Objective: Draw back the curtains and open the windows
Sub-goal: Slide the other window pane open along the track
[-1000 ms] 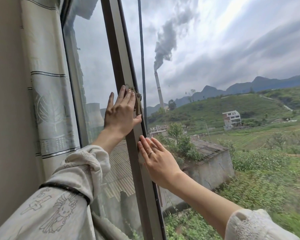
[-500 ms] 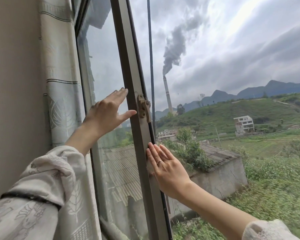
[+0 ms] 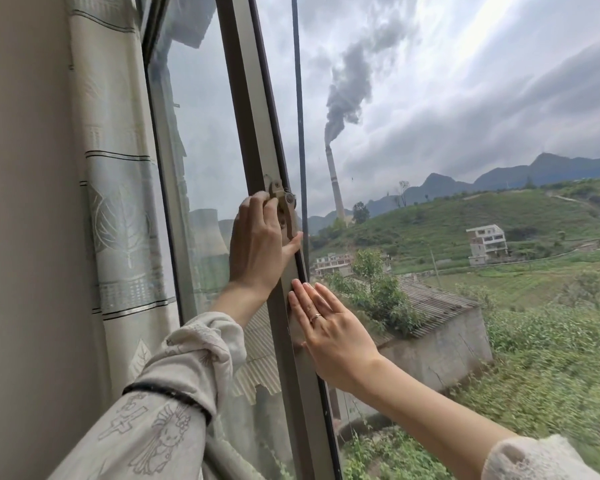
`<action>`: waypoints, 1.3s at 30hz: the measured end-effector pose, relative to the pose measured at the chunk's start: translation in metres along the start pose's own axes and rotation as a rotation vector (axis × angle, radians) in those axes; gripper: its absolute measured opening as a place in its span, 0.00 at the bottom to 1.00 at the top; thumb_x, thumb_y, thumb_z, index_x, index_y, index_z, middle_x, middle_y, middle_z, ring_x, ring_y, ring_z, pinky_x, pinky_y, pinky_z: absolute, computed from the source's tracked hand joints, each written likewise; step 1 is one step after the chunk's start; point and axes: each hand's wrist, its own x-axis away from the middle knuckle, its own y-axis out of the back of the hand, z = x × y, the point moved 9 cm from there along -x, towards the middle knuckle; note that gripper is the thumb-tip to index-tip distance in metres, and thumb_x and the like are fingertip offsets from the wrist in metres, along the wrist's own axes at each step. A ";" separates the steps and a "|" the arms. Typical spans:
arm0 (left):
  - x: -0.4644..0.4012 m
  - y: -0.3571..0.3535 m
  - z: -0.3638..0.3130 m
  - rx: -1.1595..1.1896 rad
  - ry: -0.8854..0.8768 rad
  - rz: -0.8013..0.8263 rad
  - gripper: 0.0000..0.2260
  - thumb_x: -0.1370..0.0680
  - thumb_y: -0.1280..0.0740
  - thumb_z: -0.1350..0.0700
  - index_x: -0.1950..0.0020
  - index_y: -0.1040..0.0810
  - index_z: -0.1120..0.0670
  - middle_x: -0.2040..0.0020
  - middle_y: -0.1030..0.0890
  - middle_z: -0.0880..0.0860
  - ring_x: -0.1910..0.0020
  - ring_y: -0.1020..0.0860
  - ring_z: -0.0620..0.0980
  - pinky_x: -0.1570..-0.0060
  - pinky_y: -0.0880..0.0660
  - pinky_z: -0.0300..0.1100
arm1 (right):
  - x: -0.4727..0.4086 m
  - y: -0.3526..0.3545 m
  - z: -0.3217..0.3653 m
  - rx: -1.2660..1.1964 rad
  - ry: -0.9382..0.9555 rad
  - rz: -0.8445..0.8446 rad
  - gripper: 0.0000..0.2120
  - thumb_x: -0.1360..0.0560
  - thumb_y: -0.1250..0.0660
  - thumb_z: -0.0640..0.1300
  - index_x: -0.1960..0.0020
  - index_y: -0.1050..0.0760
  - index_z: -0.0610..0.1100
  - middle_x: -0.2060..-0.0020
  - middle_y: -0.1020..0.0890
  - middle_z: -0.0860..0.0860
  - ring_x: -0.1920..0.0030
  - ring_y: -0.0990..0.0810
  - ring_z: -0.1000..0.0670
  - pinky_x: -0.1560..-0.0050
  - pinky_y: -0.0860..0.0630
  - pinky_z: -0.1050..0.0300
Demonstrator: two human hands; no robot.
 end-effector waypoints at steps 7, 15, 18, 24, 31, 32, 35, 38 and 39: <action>0.001 0.012 0.006 -0.159 -0.206 -0.060 0.15 0.23 0.41 0.53 0.39 0.26 0.57 0.40 0.23 0.55 0.39 0.27 0.56 0.42 0.35 0.50 | 0.001 -0.001 0.001 0.037 0.020 0.000 0.30 0.19 0.55 0.46 0.32 0.72 0.34 0.29 0.68 0.40 0.25 0.64 0.41 0.32 0.73 0.47; -0.029 0.016 0.060 0.711 0.350 -0.226 0.08 0.27 0.32 0.58 0.49 0.19 0.54 0.46 0.18 0.53 0.44 0.25 0.49 0.46 0.32 0.33 | 0.002 -0.003 0.000 0.002 0.026 0.001 0.30 0.19 0.54 0.45 0.32 0.72 0.34 0.31 0.69 0.41 0.26 0.65 0.40 0.34 0.76 0.46; -0.031 -0.012 0.067 1.043 0.656 -0.231 0.15 0.28 0.30 0.58 0.41 0.22 0.55 0.39 0.22 0.53 0.40 0.26 0.45 0.50 0.33 0.20 | 0.001 -0.003 0.001 -0.022 0.028 0.000 0.31 0.20 0.52 0.44 0.32 0.72 0.34 0.30 0.69 0.40 0.26 0.65 0.40 0.34 0.76 0.46; -0.046 -0.037 0.044 0.980 0.822 -0.030 0.21 0.21 0.44 0.57 0.28 0.39 0.50 0.32 0.28 0.55 0.40 0.24 0.53 0.47 0.23 0.43 | -0.002 -0.007 -0.002 -0.037 0.012 0.034 0.32 0.20 0.51 0.45 0.30 0.70 0.35 0.31 0.69 0.42 0.26 0.65 0.41 0.35 0.76 0.46; 0.014 -0.016 0.030 0.542 0.413 0.458 0.23 0.20 0.45 0.53 0.25 0.47 0.51 0.26 0.38 0.55 0.28 0.37 0.54 0.28 0.41 0.49 | -0.003 -0.001 -0.004 -0.140 -0.029 0.112 0.31 0.21 0.49 0.46 0.25 0.60 0.37 0.24 0.58 0.38 0.24 0.55 0.42 0.27 0.66 0.48; 0.026 -0.017 0.030 0.471 0.369 0.570 0.25 0.20 0.44 0.53 0.25 0.49 0.50 0.26 0.37 0.56 0.28 0.36 0.55 0.28 0.41 0.50 | -0.002 0.002 -0.004 -0.180 -0.035 0.128 0.31 0.21 0.48 0.47 0.25 0.58 0.38 0.24 0.56 0.39 0.24 0.53 0.43 0.26 0.62 0.49; 0.068 -0.005 0.027 0.304 0.258 0.865 0.24 0.22 0.42 0.51 0.26 0.45 0.47 0.28 0.32 0.54 0.31 0.33 0.53 0.30 0.38 0.49 | 0.011 0.015 0.003 -0.239 -0.027 0.192 0.28 0.21 0.45 0.48 0.25 0.50 0.41 0.24 0.48 0.43 0.25 0.47 0.44 0.26 0.49 0.47; 0.105 0.029 0.019 0.324 0.250 0.953 0.18 0.22 0.41 0.51 0.32 0.32 0.47 0.37 0.23 0.52 0.40 0.25 0.49 0.39 0.31 0.43 | 0.037 0.038 0.011 -0.307 -0.052 0.255 0.22 0.22 0.43 0.48 0.31 0.38 0.42 0.28 0.36 0.44 0.29 0.38 0.44 0.36 0.33 0.44; 0.118 0.043 0.014 0.340 0.267 0.949 0.16 0.22 0.40 0.50 0.34 0.29 0.47 0.39 0.22 0.51 0.44 0.24 0.48 0.41 0.31 0.41 | 0.052 0.045 0.015 -0.313 -0.060 0.297 0.20 0.22 0.44 0.48 0.32 0.35 0.42 0.29 0.35 0.43 0.30 0.36 0.44 0.38 0.31 0.44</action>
